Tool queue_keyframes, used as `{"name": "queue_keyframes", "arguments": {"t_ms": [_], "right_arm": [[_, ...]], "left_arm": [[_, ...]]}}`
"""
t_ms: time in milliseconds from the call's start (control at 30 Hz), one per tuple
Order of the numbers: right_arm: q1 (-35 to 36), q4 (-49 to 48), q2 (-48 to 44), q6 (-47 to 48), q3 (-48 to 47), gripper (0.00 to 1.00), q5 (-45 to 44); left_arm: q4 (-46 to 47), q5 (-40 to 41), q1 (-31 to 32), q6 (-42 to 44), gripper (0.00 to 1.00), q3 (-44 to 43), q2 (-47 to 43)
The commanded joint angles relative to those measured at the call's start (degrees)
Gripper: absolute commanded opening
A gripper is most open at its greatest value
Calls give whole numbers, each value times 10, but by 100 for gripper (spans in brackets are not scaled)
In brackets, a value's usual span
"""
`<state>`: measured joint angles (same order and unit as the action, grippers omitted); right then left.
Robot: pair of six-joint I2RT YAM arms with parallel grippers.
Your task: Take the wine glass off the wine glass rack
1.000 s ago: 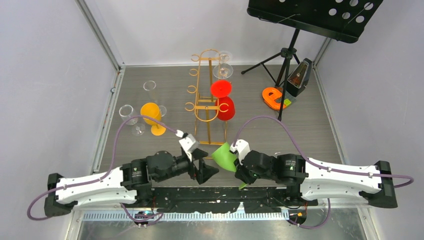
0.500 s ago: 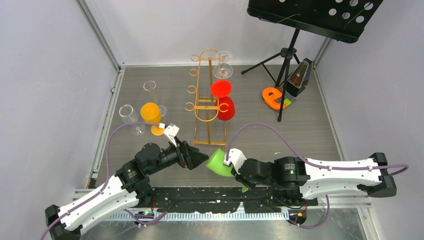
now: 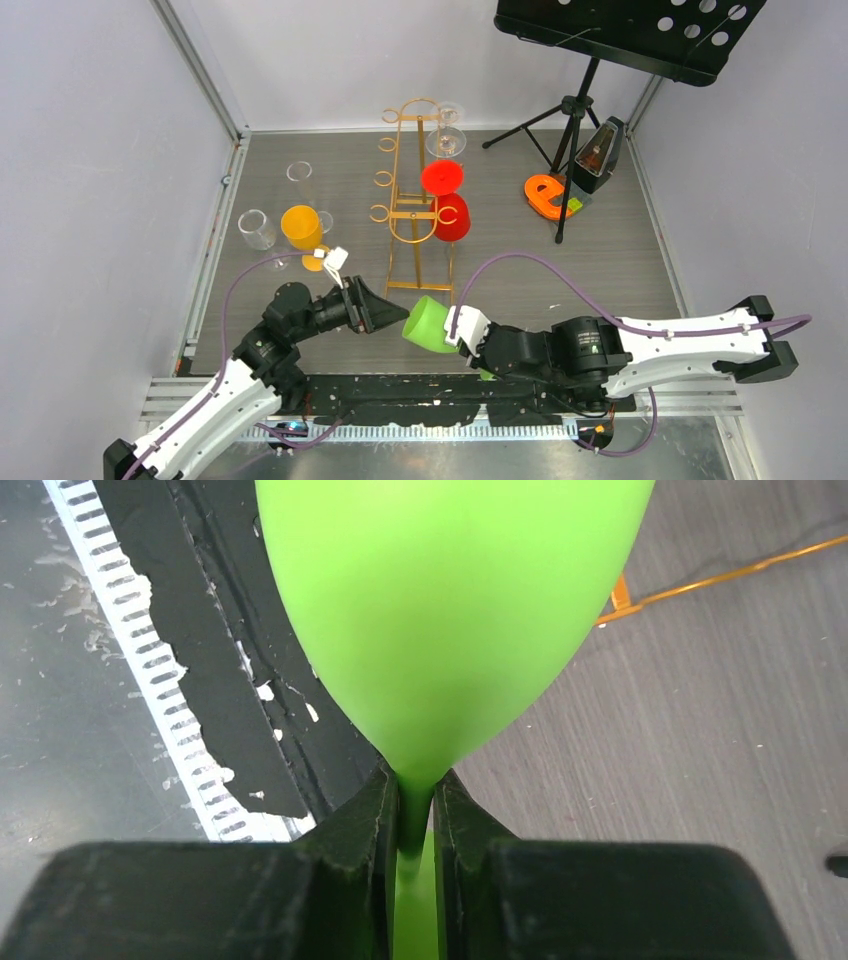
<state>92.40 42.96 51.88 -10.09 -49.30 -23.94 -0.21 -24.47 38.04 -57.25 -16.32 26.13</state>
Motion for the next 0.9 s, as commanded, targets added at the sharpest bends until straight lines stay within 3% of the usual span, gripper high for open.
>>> {"name": "queue_keyframes", "arguments": {"t_ms": [0,467,667,867], "right_arm": [[4,-25,13,33,-40,6,-39],[5,-44,64,85,-70,6,-63],[5,-47,79,92,-79,6,-64],[4,-44,97,92,-85,6,-73]], "left_arm": [[46,-75,-21,-33,78,8,5],[48,-135,-29,-41,69,17,7],[42,-148,-29,-38,56,17,6],[38,-162,-28,-39,29,12,5]]}}
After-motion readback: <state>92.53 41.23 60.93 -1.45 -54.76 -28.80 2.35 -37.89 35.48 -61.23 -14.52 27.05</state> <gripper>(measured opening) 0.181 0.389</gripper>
